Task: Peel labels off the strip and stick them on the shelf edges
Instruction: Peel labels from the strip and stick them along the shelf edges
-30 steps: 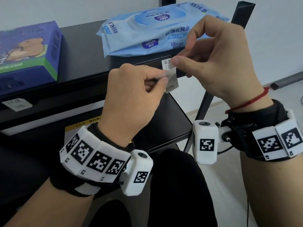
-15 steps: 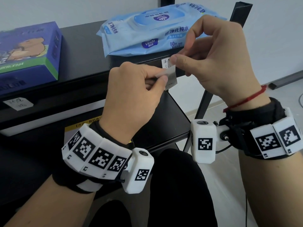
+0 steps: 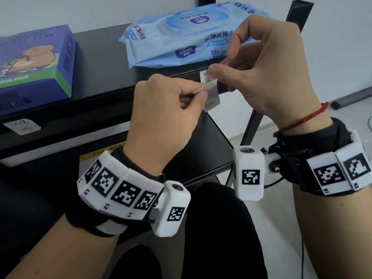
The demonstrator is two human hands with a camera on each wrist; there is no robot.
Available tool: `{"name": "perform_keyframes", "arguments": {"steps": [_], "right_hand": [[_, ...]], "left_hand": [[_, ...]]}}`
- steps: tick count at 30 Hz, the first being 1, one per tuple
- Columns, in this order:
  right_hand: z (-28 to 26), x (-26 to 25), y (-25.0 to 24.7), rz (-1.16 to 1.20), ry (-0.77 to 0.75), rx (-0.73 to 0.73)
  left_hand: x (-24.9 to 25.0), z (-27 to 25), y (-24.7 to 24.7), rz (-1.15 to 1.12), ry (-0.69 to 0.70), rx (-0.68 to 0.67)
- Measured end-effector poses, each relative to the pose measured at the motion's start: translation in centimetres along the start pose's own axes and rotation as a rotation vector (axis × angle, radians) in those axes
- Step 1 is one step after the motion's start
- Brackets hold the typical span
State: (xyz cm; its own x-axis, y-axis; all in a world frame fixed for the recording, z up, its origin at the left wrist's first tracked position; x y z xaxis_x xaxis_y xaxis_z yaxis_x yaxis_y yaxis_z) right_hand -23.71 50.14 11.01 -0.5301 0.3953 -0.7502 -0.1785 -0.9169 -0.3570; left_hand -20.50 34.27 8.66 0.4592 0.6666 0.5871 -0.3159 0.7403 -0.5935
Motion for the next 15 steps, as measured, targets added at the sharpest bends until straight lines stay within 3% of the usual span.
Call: {"name": "perform_keyframes", "arguments": {"steps": [15], "right_hand": [[-0.31,-0.35,-0.23,-0.157,-0.068,0.101]], "left_hand": [[-0.19,0.07,-0.01,0.017,-0.008,-0.002]]}}
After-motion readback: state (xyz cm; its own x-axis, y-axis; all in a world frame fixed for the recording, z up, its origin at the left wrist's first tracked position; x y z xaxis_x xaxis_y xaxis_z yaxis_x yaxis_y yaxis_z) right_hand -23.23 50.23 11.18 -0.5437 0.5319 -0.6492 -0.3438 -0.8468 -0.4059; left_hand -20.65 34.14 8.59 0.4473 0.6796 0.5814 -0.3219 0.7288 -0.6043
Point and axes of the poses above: each hand's wrist, its own z-axis towards the middle knuckle, its own y-axis out of the palm, x = y × z, the point moved 8 cm from there along z, towards the middle knuckle, and after that the axes turned 5 degrees about z, right-handed, at the moved point
